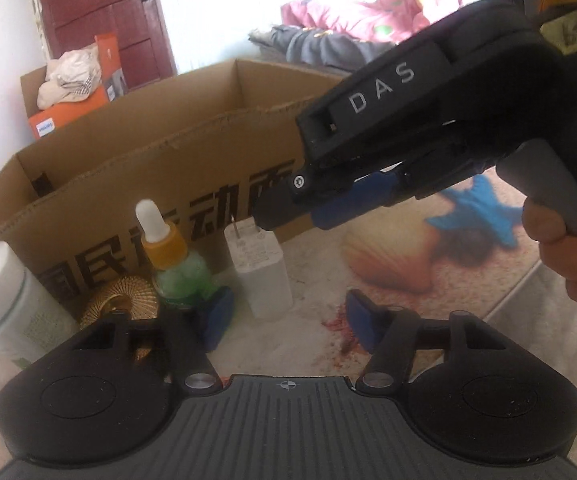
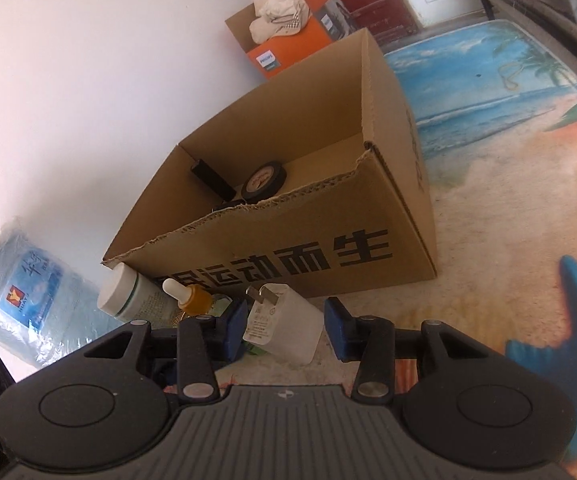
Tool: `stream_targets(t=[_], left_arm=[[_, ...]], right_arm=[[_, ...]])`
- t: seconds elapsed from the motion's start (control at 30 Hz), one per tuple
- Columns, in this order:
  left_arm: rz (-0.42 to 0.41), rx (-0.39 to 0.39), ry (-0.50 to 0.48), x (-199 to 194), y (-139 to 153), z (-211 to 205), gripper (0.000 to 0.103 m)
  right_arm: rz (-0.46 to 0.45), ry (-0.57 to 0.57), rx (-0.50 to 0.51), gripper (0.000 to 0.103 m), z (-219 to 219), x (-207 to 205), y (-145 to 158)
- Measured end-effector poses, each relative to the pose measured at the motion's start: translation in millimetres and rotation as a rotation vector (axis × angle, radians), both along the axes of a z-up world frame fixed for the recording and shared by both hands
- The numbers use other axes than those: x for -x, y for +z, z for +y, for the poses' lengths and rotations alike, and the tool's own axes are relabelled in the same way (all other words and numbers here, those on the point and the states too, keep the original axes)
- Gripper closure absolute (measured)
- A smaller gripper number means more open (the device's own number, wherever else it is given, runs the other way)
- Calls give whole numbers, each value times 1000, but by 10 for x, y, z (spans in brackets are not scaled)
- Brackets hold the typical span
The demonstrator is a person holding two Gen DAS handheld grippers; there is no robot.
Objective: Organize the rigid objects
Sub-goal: 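Move the right tool back to the white charger plug, then grasp the white charger plug with the right tool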
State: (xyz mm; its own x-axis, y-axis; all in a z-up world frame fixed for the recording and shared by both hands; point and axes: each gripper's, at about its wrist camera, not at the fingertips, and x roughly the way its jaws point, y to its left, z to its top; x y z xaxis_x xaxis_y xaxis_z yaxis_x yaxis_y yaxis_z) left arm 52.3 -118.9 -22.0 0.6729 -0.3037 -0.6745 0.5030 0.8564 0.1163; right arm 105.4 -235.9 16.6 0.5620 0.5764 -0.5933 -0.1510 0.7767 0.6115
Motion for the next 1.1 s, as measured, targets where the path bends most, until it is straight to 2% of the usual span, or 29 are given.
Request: stream_targets(t=[0.23, 0.37, 0.6, 0.93, 1.1], left_arm=[[9, 12, 55, -103, -76, 69, 55], [16, 39, 65, -161, -106, 96, 68], [45, 79, 24, -146, -75, 120, 71], [95, 120, -122, 61, -33, -4, 71], [78, 105, -132, 82, -31, -38, 71]], right_arm=[[26, 44, -11, 64, 79, -141, -142], [36, 55, -49, 72, 92, -204, -190], [54, 32, -61, 73, 0, -103, -186], [99, -50, -52, 72, -322, 293, -139], [101, -70, -48, 71, -346, 384, -133]])
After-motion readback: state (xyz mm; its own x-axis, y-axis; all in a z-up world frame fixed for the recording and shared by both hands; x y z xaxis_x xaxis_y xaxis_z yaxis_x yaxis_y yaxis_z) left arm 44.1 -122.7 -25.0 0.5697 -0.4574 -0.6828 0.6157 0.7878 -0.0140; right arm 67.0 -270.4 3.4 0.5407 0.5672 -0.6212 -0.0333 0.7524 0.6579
